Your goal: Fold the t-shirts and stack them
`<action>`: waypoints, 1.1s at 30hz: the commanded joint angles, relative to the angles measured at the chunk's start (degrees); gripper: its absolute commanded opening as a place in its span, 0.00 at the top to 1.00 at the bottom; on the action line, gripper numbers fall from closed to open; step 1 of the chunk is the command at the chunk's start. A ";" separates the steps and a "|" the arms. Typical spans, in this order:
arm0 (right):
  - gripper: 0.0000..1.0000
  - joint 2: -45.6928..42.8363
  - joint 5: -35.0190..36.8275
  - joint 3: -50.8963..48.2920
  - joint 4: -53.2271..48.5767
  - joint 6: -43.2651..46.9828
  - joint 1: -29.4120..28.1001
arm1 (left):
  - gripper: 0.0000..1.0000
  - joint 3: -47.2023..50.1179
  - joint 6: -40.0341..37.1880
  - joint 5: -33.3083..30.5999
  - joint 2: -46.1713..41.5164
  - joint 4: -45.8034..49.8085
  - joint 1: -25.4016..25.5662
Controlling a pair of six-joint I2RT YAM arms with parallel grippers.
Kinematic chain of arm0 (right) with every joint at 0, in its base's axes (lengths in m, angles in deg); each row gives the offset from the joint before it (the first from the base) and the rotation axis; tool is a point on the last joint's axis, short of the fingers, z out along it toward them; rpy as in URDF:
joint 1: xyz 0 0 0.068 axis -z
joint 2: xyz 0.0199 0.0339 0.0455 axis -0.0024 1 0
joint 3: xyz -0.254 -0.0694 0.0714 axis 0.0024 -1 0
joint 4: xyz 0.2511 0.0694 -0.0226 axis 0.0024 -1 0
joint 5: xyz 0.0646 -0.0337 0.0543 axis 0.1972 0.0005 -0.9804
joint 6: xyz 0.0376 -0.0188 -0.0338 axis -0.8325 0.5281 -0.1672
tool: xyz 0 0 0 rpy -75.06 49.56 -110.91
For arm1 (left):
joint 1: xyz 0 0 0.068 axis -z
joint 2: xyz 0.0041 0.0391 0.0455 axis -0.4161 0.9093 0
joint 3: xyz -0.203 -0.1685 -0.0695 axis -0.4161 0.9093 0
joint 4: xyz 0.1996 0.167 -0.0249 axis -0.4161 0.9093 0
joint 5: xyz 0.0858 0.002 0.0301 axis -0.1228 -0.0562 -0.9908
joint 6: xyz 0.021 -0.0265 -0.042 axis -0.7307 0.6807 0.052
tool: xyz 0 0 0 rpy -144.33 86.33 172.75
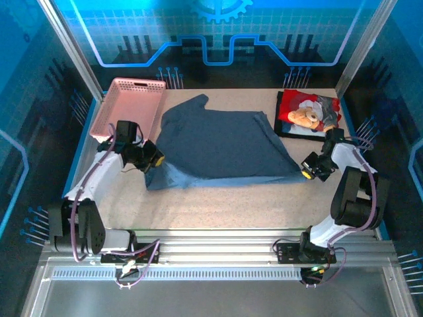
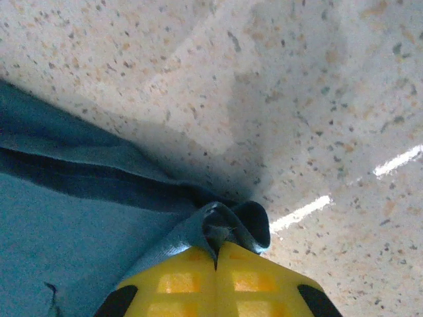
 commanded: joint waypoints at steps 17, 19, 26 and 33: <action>0.94 8.61 -0.18 7.48 -0.16 1.74 -0.74 | 1.00 -20.62 -11.30 1.55 16.46 4.51 -0.74; 0.94 9.05 -0.23 7.47 0.04 1.74 -0.69 | 1.00 -22.43 -12.55 1.28 18.09 5.46 -0.74; 0.92 11.15 0.06 8.98 -0.03 1.83 -1.05 | 1.00 -27.71 -15.27 1.62 24.64 6.87 -0.75; 0.91 13.16 0.85 11.27 -0.32 1.30 -1.97 | 1.00 -32.00 -15.98 1.11 28.86 6.70 -0.73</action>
